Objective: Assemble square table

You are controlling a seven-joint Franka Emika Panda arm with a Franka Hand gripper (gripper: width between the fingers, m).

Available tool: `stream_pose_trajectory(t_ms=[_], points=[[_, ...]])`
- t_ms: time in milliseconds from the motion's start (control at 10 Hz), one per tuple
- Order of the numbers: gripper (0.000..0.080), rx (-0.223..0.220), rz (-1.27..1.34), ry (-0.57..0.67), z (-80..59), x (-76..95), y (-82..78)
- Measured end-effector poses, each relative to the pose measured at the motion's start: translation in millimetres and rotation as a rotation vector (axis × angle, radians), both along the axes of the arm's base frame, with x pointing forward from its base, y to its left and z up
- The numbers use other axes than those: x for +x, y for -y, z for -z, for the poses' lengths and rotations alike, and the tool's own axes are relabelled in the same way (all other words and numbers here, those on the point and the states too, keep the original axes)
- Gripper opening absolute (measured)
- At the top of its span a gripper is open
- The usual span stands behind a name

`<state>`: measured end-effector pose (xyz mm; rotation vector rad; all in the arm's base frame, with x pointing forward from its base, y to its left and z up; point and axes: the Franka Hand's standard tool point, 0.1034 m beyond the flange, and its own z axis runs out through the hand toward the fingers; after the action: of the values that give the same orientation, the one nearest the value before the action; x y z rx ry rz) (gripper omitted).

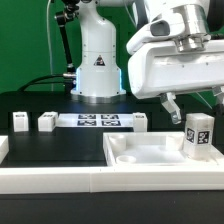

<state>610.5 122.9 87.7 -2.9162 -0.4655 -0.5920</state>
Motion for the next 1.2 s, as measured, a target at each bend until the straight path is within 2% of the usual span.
stream_pose_trajectory(t_ms=[100,200,300,400,600,900,1100,1200], points=[[0.0648,0.005,-0.002,-0.048,2.2,-1.1,0.2],[0.0648,0.018,0.002,-0.148,5.6,-5.9,-0.8],[0.0648,0.023,-0.002,-0.217,2.8,-5.3,-3.0],[0.0648,0.024,-0.009,-0.254,2.6,-4.2,-3.3],[0.0648,0.016,-0.038,-0.412,3.0,-11.0,-6.3],[0.0648,0.017,-0.041,-0.43,3.0,-8.3,-6.3],[0.0648,0.009,-0.01,-0.421,3.7,-3.3,11.5],[0.0648,0.006,0.0,-0.406,2.4,0.2,11.3]])
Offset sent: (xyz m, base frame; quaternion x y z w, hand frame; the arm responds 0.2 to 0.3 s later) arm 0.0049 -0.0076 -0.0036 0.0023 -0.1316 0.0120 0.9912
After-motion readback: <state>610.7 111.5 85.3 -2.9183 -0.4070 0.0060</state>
